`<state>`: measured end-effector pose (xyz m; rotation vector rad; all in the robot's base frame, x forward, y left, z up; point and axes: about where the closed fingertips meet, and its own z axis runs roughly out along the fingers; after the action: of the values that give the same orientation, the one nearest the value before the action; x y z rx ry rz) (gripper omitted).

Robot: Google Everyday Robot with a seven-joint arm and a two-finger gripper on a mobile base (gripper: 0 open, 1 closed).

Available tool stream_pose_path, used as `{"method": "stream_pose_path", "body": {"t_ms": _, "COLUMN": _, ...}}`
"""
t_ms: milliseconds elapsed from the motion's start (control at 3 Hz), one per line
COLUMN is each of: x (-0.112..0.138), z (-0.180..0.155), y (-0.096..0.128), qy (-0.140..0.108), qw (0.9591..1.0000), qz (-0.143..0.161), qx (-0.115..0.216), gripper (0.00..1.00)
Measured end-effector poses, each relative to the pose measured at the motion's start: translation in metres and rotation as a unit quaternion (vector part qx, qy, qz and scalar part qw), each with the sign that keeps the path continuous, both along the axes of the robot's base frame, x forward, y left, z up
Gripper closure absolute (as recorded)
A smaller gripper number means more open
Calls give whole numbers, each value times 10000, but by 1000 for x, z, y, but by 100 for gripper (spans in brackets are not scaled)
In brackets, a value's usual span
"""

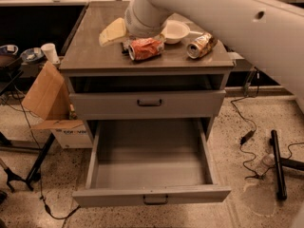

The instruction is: Place rxbar chocolate into middle drawer

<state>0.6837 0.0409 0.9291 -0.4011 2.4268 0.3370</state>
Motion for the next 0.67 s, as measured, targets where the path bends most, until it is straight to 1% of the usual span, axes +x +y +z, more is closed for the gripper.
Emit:
{"method": "stream_pose_path", "body": {"t_ms": 333, "x": 22, "z": 2, "y": 17, "qy": -239, "qw": 9991, "qz": -168, "qx": 318, "gripper": 0}}
{"method": "stream_pose_path", "body": {"t_ms": 667, "x": 51, "z": 3, "y": 26, "qy": -481, "qw": 9973, "qz": -270, "qx": 476, "gripper": 0}}
